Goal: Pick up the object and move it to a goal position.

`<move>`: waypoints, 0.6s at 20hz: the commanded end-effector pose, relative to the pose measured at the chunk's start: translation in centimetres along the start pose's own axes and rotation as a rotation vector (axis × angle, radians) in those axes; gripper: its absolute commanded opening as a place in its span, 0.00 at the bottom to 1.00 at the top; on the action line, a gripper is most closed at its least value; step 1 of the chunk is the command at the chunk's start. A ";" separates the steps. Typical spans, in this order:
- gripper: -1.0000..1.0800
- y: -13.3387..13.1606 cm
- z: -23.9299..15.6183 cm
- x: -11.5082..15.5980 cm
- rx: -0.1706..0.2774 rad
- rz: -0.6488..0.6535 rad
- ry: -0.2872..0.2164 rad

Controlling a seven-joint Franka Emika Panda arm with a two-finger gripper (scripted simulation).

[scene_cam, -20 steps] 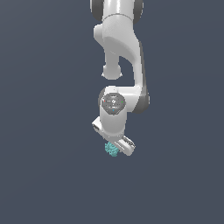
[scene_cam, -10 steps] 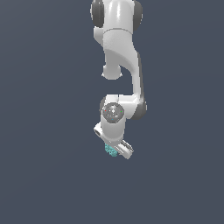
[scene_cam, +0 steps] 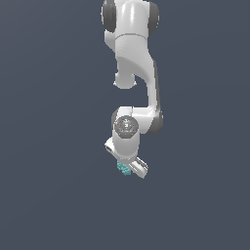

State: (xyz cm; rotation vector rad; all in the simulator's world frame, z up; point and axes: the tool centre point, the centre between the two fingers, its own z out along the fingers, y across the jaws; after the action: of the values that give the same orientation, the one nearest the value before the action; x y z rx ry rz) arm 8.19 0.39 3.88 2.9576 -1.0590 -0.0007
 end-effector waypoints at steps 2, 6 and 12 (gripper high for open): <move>0.00 0.0 0.0 0.0 0.000 0.000 0.000; 0.00 0.0 0.0 0.0 0.000 0.000 0.000; 0.00 -0.3 -0.6 -0.9 0.000 0.000 0.000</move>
State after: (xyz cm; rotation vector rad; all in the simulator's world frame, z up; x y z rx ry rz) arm 7.80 0.84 4.25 2.9568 -1.0600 -0.0012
